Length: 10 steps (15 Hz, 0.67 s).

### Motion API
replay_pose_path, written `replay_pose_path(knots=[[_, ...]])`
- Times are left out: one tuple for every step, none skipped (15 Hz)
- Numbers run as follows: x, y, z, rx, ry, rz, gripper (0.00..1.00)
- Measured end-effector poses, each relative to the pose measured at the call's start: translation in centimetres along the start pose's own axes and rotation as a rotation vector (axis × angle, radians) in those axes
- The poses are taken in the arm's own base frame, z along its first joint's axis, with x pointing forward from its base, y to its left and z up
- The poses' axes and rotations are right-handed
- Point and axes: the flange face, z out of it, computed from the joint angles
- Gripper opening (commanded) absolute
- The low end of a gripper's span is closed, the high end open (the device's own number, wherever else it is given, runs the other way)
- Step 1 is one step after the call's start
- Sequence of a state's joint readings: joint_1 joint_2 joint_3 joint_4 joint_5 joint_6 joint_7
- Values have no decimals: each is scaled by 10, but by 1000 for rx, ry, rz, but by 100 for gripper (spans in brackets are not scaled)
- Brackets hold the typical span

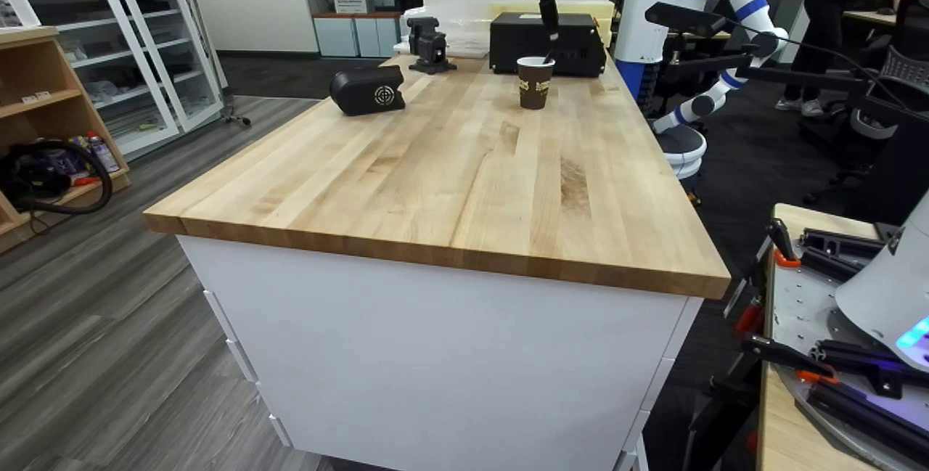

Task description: Pick up the pen from the brown cup and put it on the table

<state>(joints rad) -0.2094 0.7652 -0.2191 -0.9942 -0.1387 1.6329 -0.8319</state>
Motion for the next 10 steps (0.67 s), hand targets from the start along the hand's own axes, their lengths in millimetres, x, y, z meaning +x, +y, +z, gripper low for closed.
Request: replay_pose_path(knots=[[1, 1, -1, -8, 7, 0, 100], [1, 2, -1, -14, 12, 1, 100], [1, 3, -2, -21, 19, 2, 100], [1, 5, -2, -29, 26, 3, 100], [1, 6, -2, -35, 33, 4, 100], [1, 7, -2, -39, 38, 6, 100], [1, 9, -2, -43, 43, 8, 100], [0, 11, -1, -47, 47, 10, 100], [-1, 12, 1, -48, 50, 12, 100], [-2, 13, 2, -46, 52, 14, 100]])
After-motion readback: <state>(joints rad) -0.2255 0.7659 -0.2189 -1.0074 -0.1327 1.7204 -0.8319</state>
